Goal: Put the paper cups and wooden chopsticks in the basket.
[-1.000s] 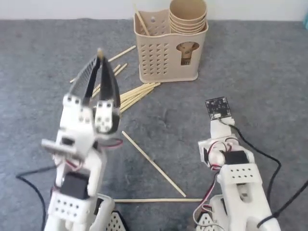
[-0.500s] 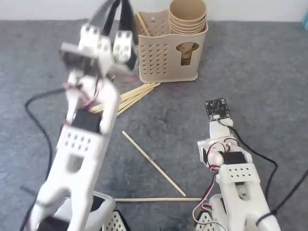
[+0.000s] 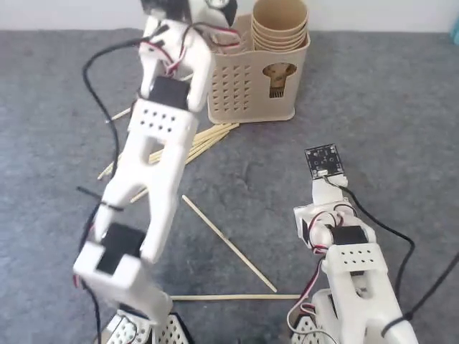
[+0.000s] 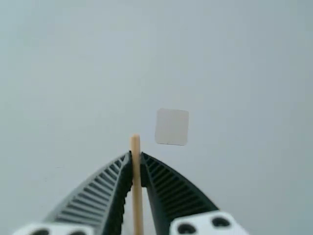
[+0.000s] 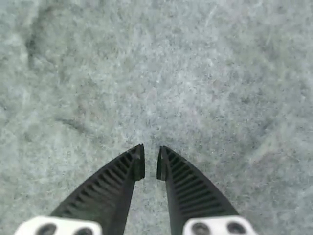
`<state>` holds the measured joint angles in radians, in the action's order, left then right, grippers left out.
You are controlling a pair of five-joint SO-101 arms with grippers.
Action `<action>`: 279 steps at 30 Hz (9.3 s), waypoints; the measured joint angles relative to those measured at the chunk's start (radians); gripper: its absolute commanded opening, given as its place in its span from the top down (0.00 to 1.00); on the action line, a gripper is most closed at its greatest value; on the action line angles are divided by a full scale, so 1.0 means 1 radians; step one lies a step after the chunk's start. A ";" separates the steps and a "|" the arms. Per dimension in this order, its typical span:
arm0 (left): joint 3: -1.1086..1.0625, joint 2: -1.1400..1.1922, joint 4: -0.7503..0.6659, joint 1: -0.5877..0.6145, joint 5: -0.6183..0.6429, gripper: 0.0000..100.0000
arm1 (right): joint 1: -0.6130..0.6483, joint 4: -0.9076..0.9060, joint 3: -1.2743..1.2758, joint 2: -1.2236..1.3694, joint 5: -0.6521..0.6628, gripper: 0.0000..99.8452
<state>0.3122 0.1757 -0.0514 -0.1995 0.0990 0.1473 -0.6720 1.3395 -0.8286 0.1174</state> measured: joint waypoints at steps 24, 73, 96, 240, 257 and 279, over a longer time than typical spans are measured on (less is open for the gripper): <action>0.402 0.344 0.358 0.063 0.003 0.80 | 0.006 0.000 0.000 0.000 0.000 0.94; -0.733 -0.054 0.953 0.624 0.025 0.80 | 0.512 -0.287 -0.226 -0.176 -0.021 0.94; -0.733 -0.038 0.921 0.628 0.028 0.80 | 0.684 -0.089 -0.859 0.961 -0.031 0.78; -0.733 -0.038 0.872 0.621 0.025 0.80 | 0.313 0.117 -2.610 1.754 -0.264 0.94; -0.733 -0.038 0.872 0.621 0.023 0.80 | 0.311 -0.081 -2.868 1.989 -0.259 0.95; -0.733 -0.038 0.872 0.621 0.023 0.79 | 0.431 -0.806 -2.975 1.433 -0.259 0.94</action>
<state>-0.4212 0.1373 0.8201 0.4219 0.1220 0.5785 -1.4776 -1.6356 0.6045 -0.1419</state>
